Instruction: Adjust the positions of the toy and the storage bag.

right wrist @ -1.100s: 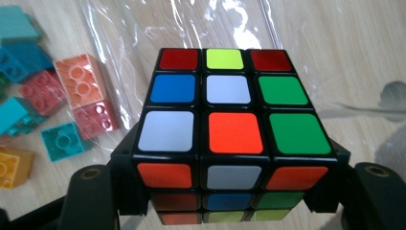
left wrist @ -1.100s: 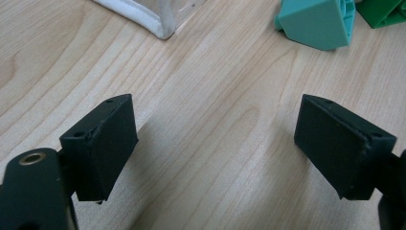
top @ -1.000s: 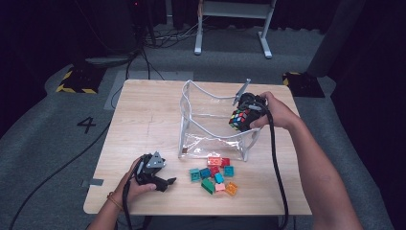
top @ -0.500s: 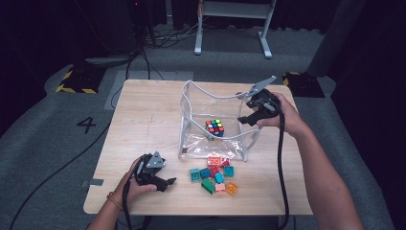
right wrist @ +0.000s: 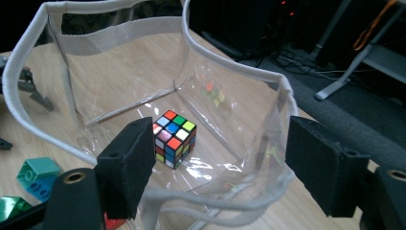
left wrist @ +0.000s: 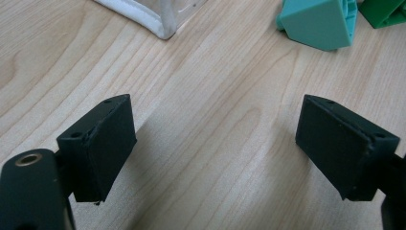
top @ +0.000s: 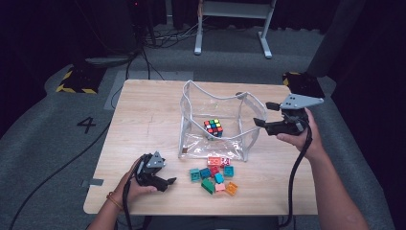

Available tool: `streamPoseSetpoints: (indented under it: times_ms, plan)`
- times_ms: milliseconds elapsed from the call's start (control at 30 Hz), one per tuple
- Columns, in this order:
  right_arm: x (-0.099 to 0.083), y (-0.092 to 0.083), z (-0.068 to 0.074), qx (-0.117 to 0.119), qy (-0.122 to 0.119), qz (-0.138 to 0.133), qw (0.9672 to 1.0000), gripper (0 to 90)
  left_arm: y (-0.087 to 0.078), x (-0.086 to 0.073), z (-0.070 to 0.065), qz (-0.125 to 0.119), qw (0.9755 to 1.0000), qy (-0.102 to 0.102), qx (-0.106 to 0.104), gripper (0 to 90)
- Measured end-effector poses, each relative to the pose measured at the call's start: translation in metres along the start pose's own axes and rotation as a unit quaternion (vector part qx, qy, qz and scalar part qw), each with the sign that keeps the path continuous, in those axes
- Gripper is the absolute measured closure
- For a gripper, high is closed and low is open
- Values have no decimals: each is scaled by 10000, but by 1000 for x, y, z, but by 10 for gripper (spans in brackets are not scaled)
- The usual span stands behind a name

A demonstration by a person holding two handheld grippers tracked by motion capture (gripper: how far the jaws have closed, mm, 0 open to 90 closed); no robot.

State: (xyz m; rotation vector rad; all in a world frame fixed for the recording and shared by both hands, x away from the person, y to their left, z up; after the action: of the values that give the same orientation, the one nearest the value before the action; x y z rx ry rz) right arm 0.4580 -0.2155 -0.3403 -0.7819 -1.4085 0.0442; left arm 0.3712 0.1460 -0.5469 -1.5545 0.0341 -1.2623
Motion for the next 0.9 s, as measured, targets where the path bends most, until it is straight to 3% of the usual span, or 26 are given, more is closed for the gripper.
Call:
streamPoseSetpoints:
  times_ms: [100,233,400,467,533,633,667,700,733,767,800,900]
  plan:
    - [-8,-15,9,-77,-84,-170,9998,256,2,1,1,31,10000,8,-8,108]
    - [-25,-28,17,-142,-21,-362,9992,256,5,3,4,62,10000,17,30,78]
    - [-51,-31,24,-385,49,-330,9987,256,8,6,5,101,9999,-17,36,57]
    - [-74,-29,28,-150,200,-420,9988,257,9,6,5,105,9999,-15,44,57]
    - [-80,-27,29,-87,259,-380,9989,257,9,6,5,101,9999,-22,45,57]
    - [-111,-12,34,133,461,-87,9988,269,8,6,5,100,9999,-38,88,58]
    - [-111,-12,34,133,461,-87,9988,269,8,6,5,100,9999,-38,88,58]
    - [-127,-2,38,257,546,17,9982,264,8,5,5,118,9998,-69,120,59]
    - [-127,-2,38,257,546,17,9982,264,8,5,5,118,9998,-69,120,59]
    - [-143,8,45,419,637,176,9969,264,7,5,5,110,9998,-78,140,60]
    - [-143,8,45,419,637,176,9969,264,7,5,5,110,9998,-78,140,61]
    - [-168,24,61,766,716,393,9937,264,6,4,4,118,9997,-130,195,63]
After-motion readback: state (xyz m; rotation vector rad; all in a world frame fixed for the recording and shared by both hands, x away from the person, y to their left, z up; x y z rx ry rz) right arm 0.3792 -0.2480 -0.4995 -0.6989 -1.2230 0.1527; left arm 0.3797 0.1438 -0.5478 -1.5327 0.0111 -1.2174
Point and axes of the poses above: each handheld gripper's, and its own axes: y roughly forward along the jaws, x roughly out of its top, z roughly to its left, the point moved 6 cm from there along y, roughly forward along the jaws, and after that the axes turned 14 degrees about x, right-handed, at the moved point
